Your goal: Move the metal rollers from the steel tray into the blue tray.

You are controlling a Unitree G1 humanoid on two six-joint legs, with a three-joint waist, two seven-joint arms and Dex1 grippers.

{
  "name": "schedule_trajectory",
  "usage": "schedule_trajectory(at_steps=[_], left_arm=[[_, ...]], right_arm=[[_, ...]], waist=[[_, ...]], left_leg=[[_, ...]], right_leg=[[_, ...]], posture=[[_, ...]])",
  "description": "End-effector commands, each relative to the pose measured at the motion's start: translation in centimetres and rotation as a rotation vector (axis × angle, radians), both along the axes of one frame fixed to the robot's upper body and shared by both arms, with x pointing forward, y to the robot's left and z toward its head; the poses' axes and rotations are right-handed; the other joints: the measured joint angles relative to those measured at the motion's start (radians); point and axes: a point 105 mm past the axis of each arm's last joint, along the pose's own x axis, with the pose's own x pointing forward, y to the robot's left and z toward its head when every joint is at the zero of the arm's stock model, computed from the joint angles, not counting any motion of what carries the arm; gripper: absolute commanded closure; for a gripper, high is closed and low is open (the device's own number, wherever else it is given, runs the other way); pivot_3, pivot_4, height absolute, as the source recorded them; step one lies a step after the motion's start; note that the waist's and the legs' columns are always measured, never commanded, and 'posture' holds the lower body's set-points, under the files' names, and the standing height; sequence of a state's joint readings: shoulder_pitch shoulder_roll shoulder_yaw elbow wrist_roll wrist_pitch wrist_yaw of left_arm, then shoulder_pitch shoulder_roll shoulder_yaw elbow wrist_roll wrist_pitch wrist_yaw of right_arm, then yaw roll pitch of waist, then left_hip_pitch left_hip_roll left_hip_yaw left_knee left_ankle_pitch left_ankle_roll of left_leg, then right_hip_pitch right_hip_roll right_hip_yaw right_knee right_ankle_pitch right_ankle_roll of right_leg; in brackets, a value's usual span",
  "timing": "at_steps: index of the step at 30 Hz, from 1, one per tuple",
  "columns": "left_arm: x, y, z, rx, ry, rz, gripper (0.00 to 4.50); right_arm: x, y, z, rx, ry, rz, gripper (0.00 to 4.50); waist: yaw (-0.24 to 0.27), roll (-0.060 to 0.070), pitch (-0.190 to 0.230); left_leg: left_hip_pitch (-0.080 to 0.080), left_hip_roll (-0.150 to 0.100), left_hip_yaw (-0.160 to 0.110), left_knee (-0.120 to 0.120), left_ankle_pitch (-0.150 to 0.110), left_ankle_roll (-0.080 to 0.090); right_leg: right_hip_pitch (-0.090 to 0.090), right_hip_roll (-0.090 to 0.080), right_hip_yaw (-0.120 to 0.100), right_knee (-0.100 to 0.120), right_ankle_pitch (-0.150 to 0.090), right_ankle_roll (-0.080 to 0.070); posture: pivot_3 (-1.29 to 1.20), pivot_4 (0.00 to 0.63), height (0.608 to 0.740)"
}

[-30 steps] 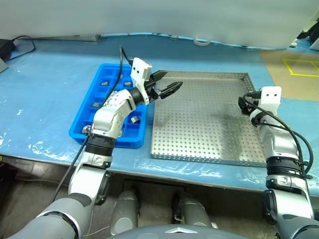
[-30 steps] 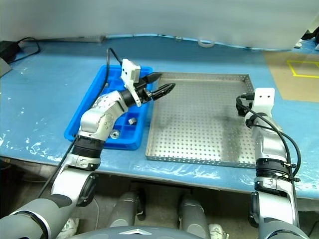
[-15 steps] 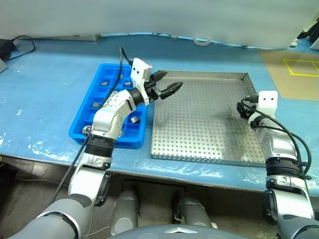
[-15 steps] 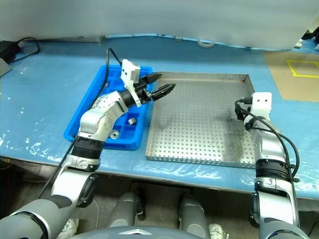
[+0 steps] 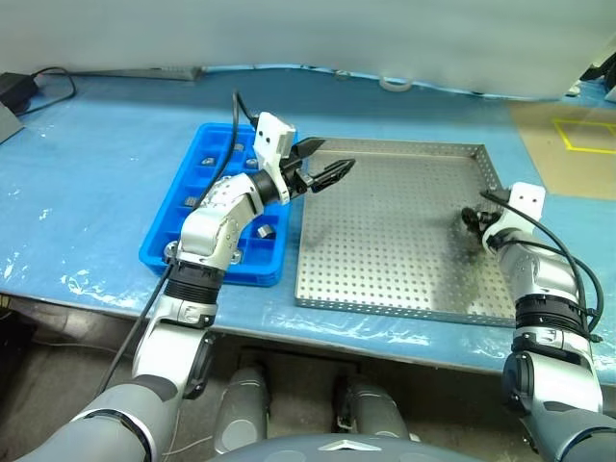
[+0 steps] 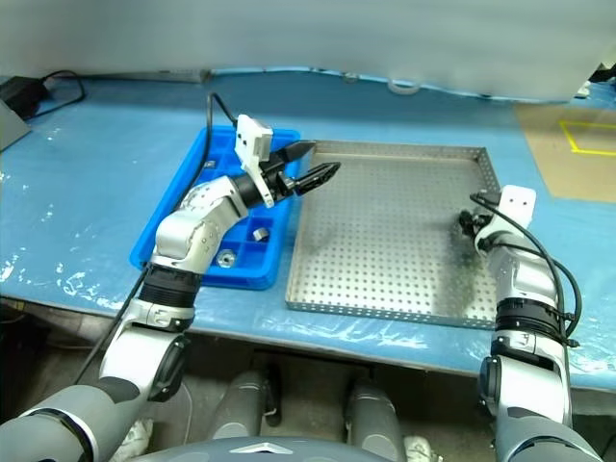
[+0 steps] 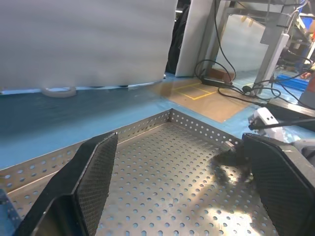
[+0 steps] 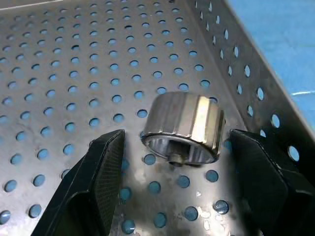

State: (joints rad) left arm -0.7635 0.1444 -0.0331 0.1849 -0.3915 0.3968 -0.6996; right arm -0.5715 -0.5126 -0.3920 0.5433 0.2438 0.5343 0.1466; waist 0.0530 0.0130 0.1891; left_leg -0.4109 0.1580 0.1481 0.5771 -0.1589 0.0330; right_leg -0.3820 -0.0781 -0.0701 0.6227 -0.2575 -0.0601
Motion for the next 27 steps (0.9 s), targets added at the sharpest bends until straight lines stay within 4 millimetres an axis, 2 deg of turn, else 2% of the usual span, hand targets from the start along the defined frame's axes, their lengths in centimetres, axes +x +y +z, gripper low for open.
schedule_trajectory(at_steps=[1,15,18,22,27], left_arm=[[-0.6,-0.2,1.2,-0.015,-0.051,-0.011,0.22],[-0.7,-0.6,1.2,-0.012,-0.047,-0.027,0.22],[-0.7,-0.7,1.2,-0.011,-0.047,-0.029,0.22],[-0.7,-0.7,1.1,-0.009,-0.043,-0.030,0.22],[-0.7,-0.6,1.0,-0.006,-0.039,-0.027,0.22]], right_arm=[[-0.2,-0.5,0.0,-0.005,0.019,-0.008,1.34],[-0.3,0.0,-0.1,-0.082,0.007,0.002,1.34],[-0.2,0.7,0.0,-0.076,-0.014,0.030,1.95],[-0.3,0.5,-0.2,-0.090,0.001,0.008,3.10],[-0.3,0.7,-0.7,-0.090,0.017,0.012,3.10]], waist=[[-0.003,0.000,0.000],[-0.007,0.000,0.000],[-0.008,0.000,0.000],[-0.009,0.000,0.000],[-0.009,0.000,0.000]], left_leg=[[0.000,0.000,0.001,0.000,-0.001,0.001],[-0.001,-0.001,0.002,0.000,-0.001,0.001],[-0.001,0.000,0.002,0.000,-0.001,0.001],[-0.001,0.000,0.002,0.000,-0.001,0.001],[-0.001,-0.001,0.002,0.000,-0.001,0.001]], right_leg=[[0.000,-0.001,0.000,-0.001,0.000,0.000],[-0.002,-0.002,0.000,0.000,0.000,0.000],[-0.002,-0.002,0.000,0.000,0.000,0.000],[-0.002,-0.002,0.000,0.000,0.000,0.000],[-0.002,-0.002,0.000,0.000,0.000,0.000]], posture=[[-0.10,0.150,0.740],[-0.11,0.150,0.740],[-0.11,0.150,0.740],[-0.11,0.150,0.740],[-0.11,0.150,0.740]])
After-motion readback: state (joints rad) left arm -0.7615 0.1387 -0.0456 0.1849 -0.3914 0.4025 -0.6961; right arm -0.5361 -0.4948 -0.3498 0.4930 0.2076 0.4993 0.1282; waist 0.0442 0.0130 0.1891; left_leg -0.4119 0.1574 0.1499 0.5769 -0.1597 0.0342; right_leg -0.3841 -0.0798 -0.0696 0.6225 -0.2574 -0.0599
